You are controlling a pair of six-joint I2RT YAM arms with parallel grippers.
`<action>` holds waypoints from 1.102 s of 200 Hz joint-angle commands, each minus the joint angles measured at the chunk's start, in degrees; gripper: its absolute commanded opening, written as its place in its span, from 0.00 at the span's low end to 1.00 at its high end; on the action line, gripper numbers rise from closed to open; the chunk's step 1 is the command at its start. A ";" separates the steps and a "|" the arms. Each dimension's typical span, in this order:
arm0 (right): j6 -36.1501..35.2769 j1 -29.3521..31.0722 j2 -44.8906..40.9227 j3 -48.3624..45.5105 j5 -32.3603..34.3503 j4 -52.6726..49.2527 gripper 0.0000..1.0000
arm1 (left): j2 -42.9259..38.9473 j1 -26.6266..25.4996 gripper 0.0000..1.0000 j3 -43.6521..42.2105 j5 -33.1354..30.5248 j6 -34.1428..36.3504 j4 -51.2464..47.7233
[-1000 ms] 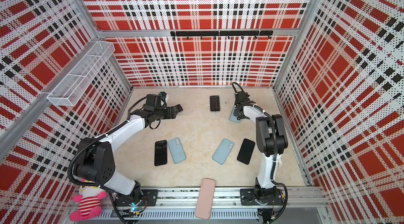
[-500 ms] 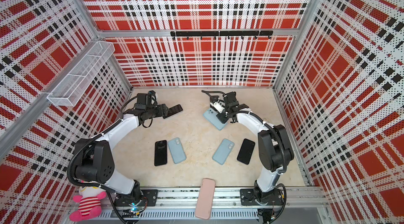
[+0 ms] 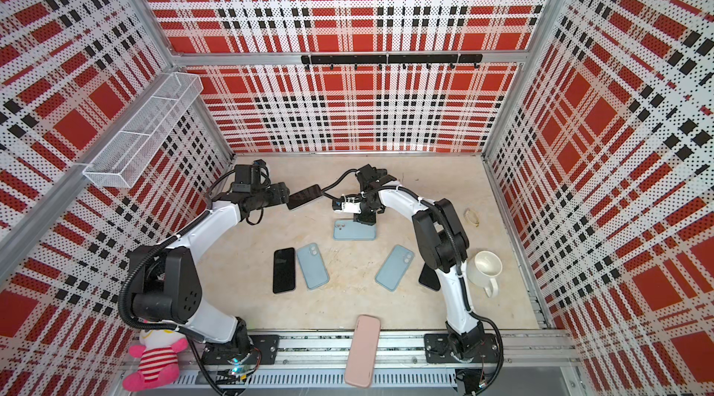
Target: Put the phone into the phone case
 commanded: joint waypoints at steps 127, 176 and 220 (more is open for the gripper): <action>45.81 -1.56 -26.49 -25.52 16.54 24.27 1.00 | 1.98 -2.05 0.83 2.43 -3.92 1.21 -6.17; 69.54 -2.95 -35.85 -34.29 28.46 22.82 1.00 | -6.73 -5.64 0.90 -2.82 -1.98 -5.12 -16.48; 74.91 -5.71 -39.93 -39.58 29.86 20.02 1.00 | -13.72 -14.34 0.99 -9.10 -3.18 -13.70 -29.23</action>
